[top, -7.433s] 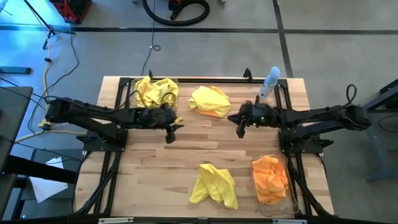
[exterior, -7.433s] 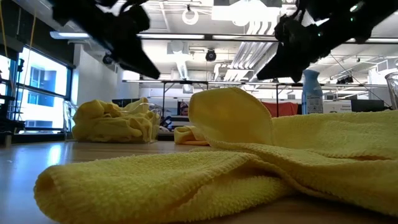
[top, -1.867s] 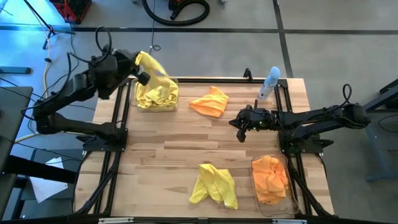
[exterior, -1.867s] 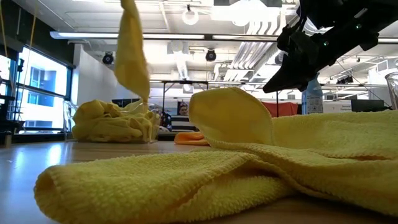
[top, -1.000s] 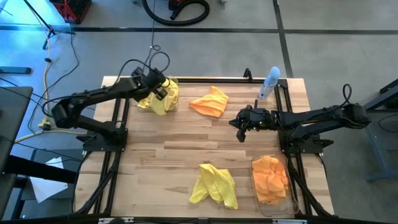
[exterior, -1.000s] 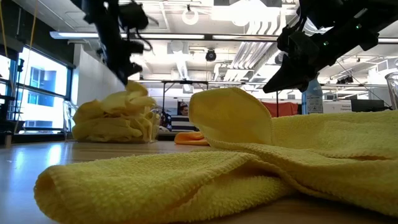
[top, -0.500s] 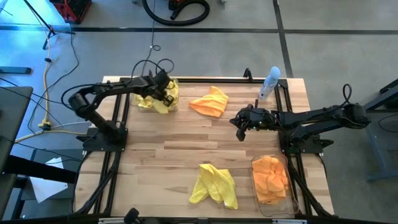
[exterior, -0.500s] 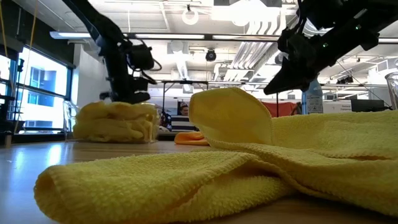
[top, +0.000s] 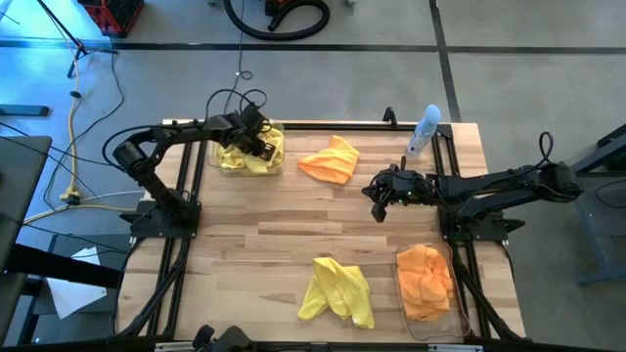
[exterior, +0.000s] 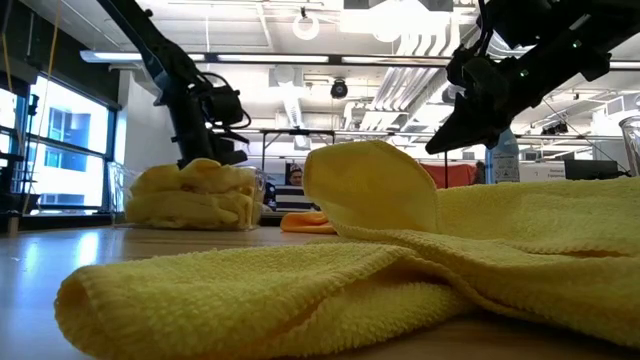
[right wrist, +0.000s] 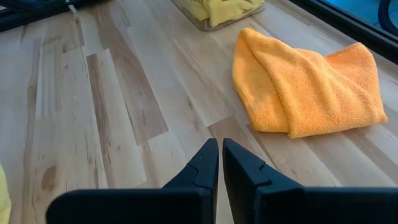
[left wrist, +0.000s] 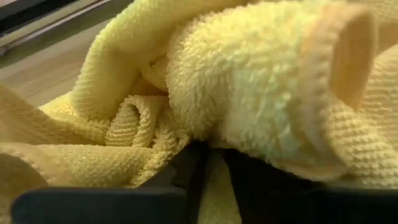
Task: Sort microfiber towel by color & place in baskets
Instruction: Put the yellow towel into the top transparent bin
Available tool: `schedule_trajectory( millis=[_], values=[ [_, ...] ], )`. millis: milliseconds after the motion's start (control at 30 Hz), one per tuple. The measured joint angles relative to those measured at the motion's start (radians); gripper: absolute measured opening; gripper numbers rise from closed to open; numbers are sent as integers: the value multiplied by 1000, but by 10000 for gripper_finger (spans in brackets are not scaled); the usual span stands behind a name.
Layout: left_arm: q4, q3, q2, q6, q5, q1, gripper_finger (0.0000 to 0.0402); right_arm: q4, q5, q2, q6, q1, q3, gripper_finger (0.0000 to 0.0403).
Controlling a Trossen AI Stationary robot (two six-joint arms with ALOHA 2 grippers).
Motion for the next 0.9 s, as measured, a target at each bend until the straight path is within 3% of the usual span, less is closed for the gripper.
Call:
schedule_trajectory(
  millis=[233, 667, 900],
  values=[
    [-43, 5, -74, -19, 8, 3, 98, -1, 0, 0, 0, 0, 0, 19],
    [-114, 47, -412, -175, 0, -40, 91, -6, 0, 0, 0, 0, 0, 19],
    [-195, 48, -407, -298, 3, -115, 79, -6, 0, 0, 0, 0, 0, 19]
  ],
)
